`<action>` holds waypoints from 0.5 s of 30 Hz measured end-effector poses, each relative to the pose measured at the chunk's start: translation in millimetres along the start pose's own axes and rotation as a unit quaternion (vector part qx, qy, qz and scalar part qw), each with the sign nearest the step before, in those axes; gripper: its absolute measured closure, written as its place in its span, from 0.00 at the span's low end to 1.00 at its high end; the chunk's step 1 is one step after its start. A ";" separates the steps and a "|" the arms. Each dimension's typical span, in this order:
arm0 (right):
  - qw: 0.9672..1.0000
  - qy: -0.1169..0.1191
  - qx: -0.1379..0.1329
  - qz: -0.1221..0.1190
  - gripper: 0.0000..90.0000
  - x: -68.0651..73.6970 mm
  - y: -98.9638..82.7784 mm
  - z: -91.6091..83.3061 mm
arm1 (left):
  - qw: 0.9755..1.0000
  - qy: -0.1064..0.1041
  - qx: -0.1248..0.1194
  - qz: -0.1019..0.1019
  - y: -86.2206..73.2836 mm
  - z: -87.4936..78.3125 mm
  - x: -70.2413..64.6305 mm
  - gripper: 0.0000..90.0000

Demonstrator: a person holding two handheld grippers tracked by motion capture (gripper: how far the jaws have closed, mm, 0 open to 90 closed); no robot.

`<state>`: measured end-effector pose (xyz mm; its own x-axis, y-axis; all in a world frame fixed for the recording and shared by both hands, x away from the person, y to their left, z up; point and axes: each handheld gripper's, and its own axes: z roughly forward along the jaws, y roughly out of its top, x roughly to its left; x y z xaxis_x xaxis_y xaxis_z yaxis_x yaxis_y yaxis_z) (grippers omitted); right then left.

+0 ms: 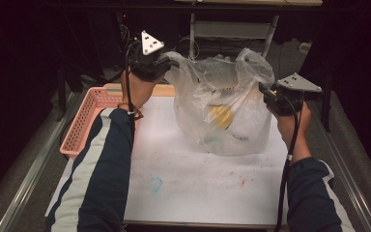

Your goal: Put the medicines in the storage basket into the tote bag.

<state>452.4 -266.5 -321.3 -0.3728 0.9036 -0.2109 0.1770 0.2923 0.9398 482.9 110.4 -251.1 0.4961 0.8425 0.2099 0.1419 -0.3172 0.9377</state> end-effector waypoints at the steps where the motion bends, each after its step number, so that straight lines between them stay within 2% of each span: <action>1: 1.000 0.000 0.003 0.003 0.94 -1.3 -2.6 2.5 | 1.000 -0.006 0.009 0.002 -2.1 3.0 -1.4 0.69; 3: 1.000 -0.001 0.010 0.005 0.97 -2.6 -7.6 7.1 | 1.000 -0.025 0.017 -0.003 -9.4 8.3 -4.5 0.67; 6: 1.000 -0.005 0.017 0.010 0.98 -1.9 -13.8 12.2 | 0.998 -0.047 0.030 -0.003 -21.9 14.1 -11.0 0.48; 8: 1.000 -0.014 0.024 0.004 0.98 0.0 -15.7 14.8 | 0.997 -0.067 0.023 -0.002 -30.5 13.1 -15.6 0.35; 10: 0.999 -0.018 0.029 0.004 0.99 1.2 -16.2 16.7 | 0.995 -0.096 0.031 0.003 -38.2 12.3 -19.8 0.27; 12: 0.999 -0.029 0.031 -0.001 0.99 1.8 -16.1 19.0 | 0.994 -0.097 0.039 0.026 -45.3 11.1 -26.5 0.25; 13: 0.999 -0.032 0.034 -0.003 0.99 2.0 -15.9 20.1 | 0.994 -0.105 0.035 0.027 -48.2 9.0 -27.9 0.22; 15: 0.999 -0.039 0.037 -0.005 0.99 2.1 -16.2 21.8 | 0.994 -0.111 0.021 0.013 -52.0 2.7 -28.6 0.20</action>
<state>468.6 -262.5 -342.8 -0.3034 0.9214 -0.2426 0.2410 0.3206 0.9161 463.7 101.7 -306.6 0.6762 0.7184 0.1633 0.1592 -0.3589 0.9197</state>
